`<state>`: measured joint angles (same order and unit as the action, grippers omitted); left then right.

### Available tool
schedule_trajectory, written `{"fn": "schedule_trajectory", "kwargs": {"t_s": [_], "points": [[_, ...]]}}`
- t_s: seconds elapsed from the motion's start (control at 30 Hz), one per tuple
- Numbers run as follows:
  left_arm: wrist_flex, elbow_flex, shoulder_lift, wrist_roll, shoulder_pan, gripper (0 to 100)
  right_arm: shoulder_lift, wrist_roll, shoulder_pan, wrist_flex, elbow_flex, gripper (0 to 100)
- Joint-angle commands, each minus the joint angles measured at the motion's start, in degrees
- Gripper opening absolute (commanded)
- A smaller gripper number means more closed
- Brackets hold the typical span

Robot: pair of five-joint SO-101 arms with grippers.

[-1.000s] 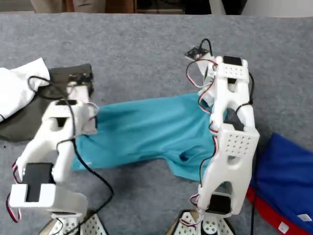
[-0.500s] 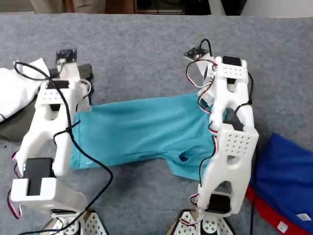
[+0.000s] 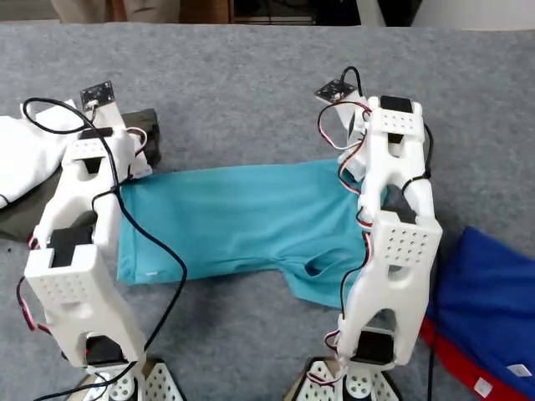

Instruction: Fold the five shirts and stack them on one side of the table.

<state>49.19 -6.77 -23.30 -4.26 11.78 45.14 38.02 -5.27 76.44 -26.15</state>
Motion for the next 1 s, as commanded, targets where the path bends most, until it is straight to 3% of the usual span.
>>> {"fn": "schedule_trajectory", "kwargs": {"t_s": [0.0,0.2,0.37,0.47,0.67,0.8,0.97], "points": [[0.26,2.29,-0.22,-1.67,3.52,2,0.22,-0.35,0.22,-0.44,-2.42,0.5],[-0.09,-0.62,3.21,-2.02,3.60,2,-0.40,-0.70,0.22,0.09,-3.12,0.5],[-0.26,-2.02,5.23,-1.93,2.99,2,-6.99,-0.26,0.31,6.59,-8.92,0.5],[-0.26,-2.02,5.23,-1.93,2.90,2,-10.33,3.69,0.66,8.44,-12.70,0.5],[-0.26,-1.76,5.23,-1.93,2.90,2,-15.43,8.35,1.89,25.23,-19.82,0.5],[-2.02,-2.02,5.23,-1.93,2.90,2,-21.85,9.85,2.15,25.93,-10.86,0.5],[-2.29,-2.02,5.23,-1.93,2.90,2,-38.20,13.98,3.82,25.49,15.25,0.5]]}}
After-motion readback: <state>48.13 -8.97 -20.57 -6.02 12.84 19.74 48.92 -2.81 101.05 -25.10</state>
